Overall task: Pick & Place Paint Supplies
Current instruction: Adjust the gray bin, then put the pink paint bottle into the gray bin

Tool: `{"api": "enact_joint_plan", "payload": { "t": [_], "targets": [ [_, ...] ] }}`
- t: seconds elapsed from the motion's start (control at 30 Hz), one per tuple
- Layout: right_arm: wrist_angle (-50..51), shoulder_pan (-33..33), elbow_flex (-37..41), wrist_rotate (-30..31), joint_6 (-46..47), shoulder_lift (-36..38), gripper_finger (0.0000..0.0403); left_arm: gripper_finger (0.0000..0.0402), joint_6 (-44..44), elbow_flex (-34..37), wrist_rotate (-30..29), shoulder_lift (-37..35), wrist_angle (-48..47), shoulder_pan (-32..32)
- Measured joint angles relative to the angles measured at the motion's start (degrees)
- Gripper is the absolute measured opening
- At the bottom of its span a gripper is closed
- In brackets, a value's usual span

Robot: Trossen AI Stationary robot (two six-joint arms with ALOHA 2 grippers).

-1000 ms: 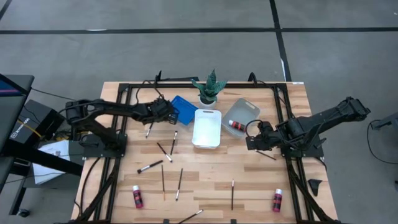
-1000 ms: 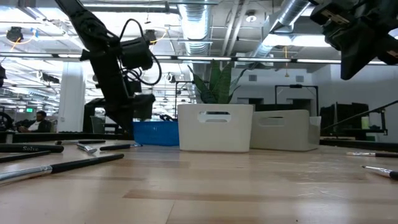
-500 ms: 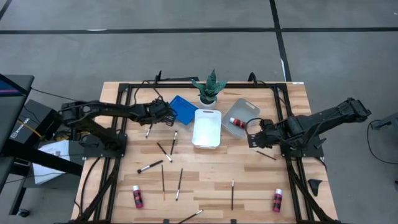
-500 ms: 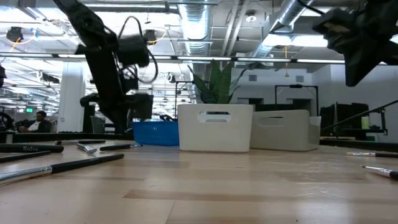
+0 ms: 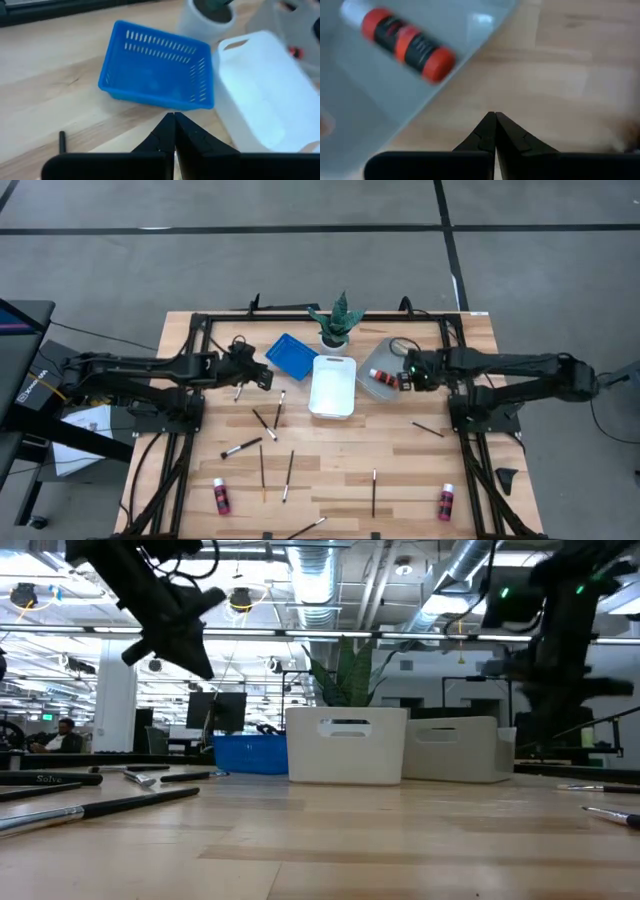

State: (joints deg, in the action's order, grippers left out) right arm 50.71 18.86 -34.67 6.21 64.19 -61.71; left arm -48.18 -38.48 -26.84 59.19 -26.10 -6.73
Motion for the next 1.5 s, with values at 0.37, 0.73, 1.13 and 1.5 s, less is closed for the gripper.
{"api": "enact_joint_plan", "payload": {
  "t": [0.37, 0.73, 1.13, 1.5],
  "targets": [
    [-13.2, 12.2, 1.2, -1.9, -10.0, -10.8, 0.0, 0.0, -3.3, 0.0, -1.4, -1.1, 0.4, 4.1],
    [-6.7, 9.7, 1.1, -1.9, -7.3, -5.8, 0.0, 0.0, -2.7, 0.0, -2.6, -1.1, 0.4, 7.5],
    [-0.3, -26.0, -1.9, -7.7, 24.7, 11.8, 0.0, 0.0, 3.1, 0.0, 3.8, -3.0, 2.5, 10.8],
    [-1.6, -54.1, -6.1, -7.6, 61.0, -3.1, 0.0004, 0.0, 5.9, 0.0, 3.2, -3.4, 6.8, 10.5]
  ]
}}
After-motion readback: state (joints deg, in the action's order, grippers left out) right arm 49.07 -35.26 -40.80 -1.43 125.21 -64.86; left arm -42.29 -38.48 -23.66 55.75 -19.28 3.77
